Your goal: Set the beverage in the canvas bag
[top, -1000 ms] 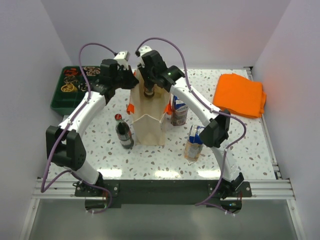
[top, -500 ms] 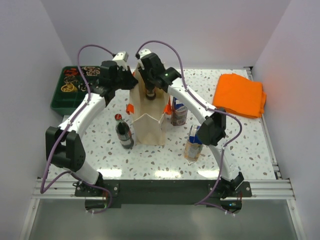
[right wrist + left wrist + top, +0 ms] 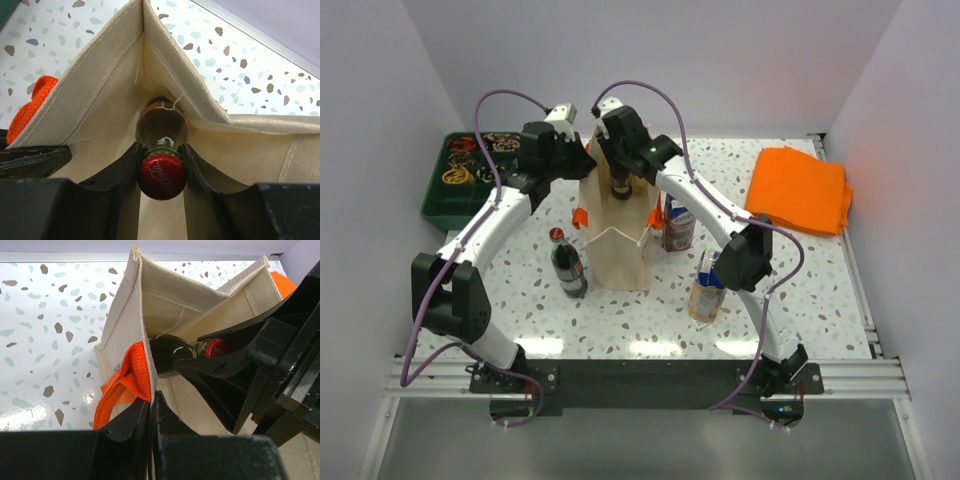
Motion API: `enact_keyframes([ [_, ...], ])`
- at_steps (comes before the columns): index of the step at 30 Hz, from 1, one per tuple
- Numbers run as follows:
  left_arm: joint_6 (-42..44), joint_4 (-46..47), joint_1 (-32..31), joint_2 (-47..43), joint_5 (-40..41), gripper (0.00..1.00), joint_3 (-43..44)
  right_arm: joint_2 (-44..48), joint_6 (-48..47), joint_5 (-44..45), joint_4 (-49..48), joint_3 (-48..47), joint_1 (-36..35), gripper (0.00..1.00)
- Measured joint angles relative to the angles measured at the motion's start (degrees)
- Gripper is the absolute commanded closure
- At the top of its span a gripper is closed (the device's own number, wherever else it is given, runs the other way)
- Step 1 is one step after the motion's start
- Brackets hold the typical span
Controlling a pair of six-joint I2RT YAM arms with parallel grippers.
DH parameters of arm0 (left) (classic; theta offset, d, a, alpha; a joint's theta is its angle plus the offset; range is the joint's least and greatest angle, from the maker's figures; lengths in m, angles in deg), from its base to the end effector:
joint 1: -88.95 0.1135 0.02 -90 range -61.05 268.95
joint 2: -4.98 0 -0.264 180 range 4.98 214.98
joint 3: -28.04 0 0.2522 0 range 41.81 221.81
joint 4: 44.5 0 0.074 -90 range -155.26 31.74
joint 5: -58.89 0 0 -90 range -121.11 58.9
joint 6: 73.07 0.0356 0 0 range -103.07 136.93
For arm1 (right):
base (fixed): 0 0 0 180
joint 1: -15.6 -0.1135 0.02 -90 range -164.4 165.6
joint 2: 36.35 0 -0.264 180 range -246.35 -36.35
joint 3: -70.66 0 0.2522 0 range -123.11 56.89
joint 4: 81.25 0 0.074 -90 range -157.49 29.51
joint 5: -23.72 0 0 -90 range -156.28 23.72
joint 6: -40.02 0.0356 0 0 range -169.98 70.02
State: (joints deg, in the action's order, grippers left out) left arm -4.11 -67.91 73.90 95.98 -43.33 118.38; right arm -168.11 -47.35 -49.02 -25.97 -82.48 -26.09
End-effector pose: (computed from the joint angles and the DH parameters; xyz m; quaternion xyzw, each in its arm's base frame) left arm 0.3613 -0.1049 0.3302 0.0142 0.8361 -0.2525 0.4868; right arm 0.3956 0.3382 0.3421 -0.2252 0.8459 0.0527 0.4805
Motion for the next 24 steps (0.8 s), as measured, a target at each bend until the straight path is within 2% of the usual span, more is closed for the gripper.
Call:
enact_keyframes([
  [1, -0.02, 0.0, 0.0, 0.0, 0.0, 0.86, 0.0, 0.02, 0.02, 0.0, 0.0, 0.0, 0.0, 0.83],
  [3, -0.07, 0.0, 0.0, 0.0, -0.02, 0.84, 0.0, 0.0, 0.11, 0.0, 0.0, 0.0, 0.02, 0.71],
  [7, -0.46, -0.33, -0.02, 0.0, -0.17, 0.82, -0.17, 0.0, 0.17, 0.04, -0.09, 0.0, 0.09, 0.62],
  [10, -0.44, -0.52, -0.02, 0.0, -0.33, 0.82, -0.33, -0.11, 0.11, 0.31, -0.87, 0.0, 0.2, 0.48],
  [21, -0.42, -0.76, -0.04, 0.0, -0.66, 0.82, -0.33, -0.2, -0.09, 1.99, -5.49, -1.16, 1.7, 0.41],
  [24, -0.39, -0.76, -0.04, 0.0, -0.66, 0.77, -0.33, -0.2, -0.09, 2.38, -5.92, -1.36, 1.92, 0.37],
])
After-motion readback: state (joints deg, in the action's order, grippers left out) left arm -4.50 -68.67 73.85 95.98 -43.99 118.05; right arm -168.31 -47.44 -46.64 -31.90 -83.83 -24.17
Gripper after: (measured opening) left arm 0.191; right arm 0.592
